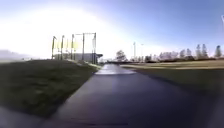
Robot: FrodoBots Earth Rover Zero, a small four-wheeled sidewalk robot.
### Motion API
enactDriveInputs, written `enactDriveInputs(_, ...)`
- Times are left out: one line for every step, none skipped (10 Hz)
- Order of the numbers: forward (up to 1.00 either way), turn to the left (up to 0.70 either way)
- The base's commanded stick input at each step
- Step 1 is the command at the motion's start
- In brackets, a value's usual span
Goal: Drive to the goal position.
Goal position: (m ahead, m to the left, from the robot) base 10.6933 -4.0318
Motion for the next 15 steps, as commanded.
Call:
enactDriveInputs(1.0,0.0)
enactDriveInputs(1.0,0.0)
enactDriveInputs(1.0,0.0)
enactDriveInputs(1.0,0.0)
enactDriveInputs(1.0,0.0)
enactDriveInputs(1.0,0.0)
enactDriveInputs(1.0,0.0)
enactDriveInputs(1.0,0.0)
enactDriveInputs(1.0,0.0)
enactDriveInputs(1.0,0.0)
enactDriveInputs(1.0,0.0)
enactDriveInputs(1.0,0.0)
enactDriveInputs(1.0,0.0)
enactDriveInputs(1.0,0.0)
enactDriveInputs(1.0,0.0)
